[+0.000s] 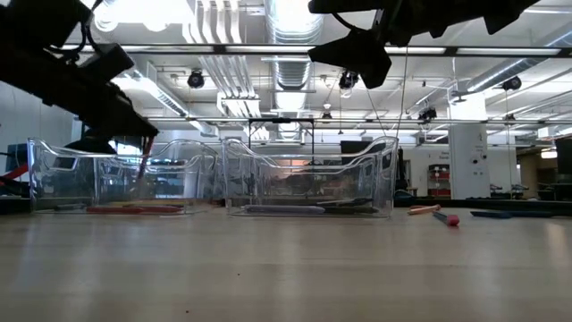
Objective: Sort crayons/erasers/pens/pencils in bins
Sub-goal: Put the red crayon into the bottom left transparent bin, then put the blue crayon into the bottom left transparent bin
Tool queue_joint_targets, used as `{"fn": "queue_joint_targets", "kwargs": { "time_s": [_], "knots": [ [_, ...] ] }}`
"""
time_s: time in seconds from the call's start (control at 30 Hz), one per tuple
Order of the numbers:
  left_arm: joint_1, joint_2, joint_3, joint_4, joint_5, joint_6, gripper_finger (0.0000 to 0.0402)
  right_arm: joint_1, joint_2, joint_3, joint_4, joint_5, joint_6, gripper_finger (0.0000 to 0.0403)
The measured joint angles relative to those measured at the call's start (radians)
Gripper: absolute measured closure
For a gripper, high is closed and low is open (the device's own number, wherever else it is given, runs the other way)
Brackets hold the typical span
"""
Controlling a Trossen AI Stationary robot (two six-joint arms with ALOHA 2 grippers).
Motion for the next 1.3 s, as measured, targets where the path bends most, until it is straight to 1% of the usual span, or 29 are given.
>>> {"fn": "queue_joint_targets", "kwargs": {
  "time_s": [0.17,0.33,0.43,0.53,0.57,0.6,0.67,0.7,0.83,0.9,0.97,1.03,1.13,1.2,1.3],
  "knots": [
    [0.000,0.103,0.017,-0.001,0.000,-0.001,0.0316,0.000,-0.061,0.000,-0.045,0.002,0.002,0.0106],
    [0.000,0.171,0.062,-0.001,-0.012,-0.006,0.0255,0.000,-0.191,0.000,-0.213,0.016,0.020,0.0106],
    [0.000,0.182,0.096,0.000,-0.025,-0.007,0.0226,0.000,-0.285,0.000,-0.393,0.064,0.072,0.0106],
    [-0.001,0.178,0.139,0.022,-0.024,-0.007,0.0209,0.000,-0.375,0.000,-0.623,0.086,0.082,0.0106],
    [-0.003,0.175,0.152,0.043,-0.015,-0.008,0.0206,0.000,-0.403,0.000,-0.710,0.120,0.094,0.0106],
    [-0.006,0.170,0.163,0.069,-0.002,-0.007,0.0205,0.001,-0.424,0.000,-0.805,0.176,0.133,0.0106],
    [-0.007,0.161,0.182,0.135,0.037,-0.007,0.0204,0.000,-0.457,0.000,-1.008,0.292,0.272,0.0108],
    [-0.007,0.159,0.190,0.169,0.065,-0.007,0.0203,-0.006,-0.465,0.000,-1.107,0.323,0.340,0.0110],
    [-0.007,0.147,0.208,0.282,0.210,0.000,0.0203,-0.011,-0.460,0.000,-1.404,0.327,0.599,0.0122],
    [-0.008,0.146,0.209,0.336,0.270,0.000,0.0203,-0.012,-0.441,0.000,-1.487,0.322,0.709,0.0129],
    [-0.008,0.147,0.205,0.381,0.316,0.001,0.0203,-0.013,-0.416,-0.001,-1.523,0.312,0.766,0.0136],
    [-0.008,0.149,0.205,0.393,0.344,0.001,0.0203,-0.012,-0.389,-0.001,-1.527,0.303,0.797,0.0142],
    [-0.008,0.157,0.204,0.388,0.348,-0.001,0.0203,-0.031,-0.343,-0.001,-1.536,0.301,0.859,0.0151],
    [-0.008,0.160,0.203,0.387,0.348,-0.001,0.0203,-0.061,-0.303,-0.001,-1.569,0.299,0.884,0.0157],
    [-0.008,0.167,0.203,0.387,0.350,-0.001,0.0203,-0.124,-0.234,-0.001,-1.617,0.256,0.881,0.0162]
  ]
}}
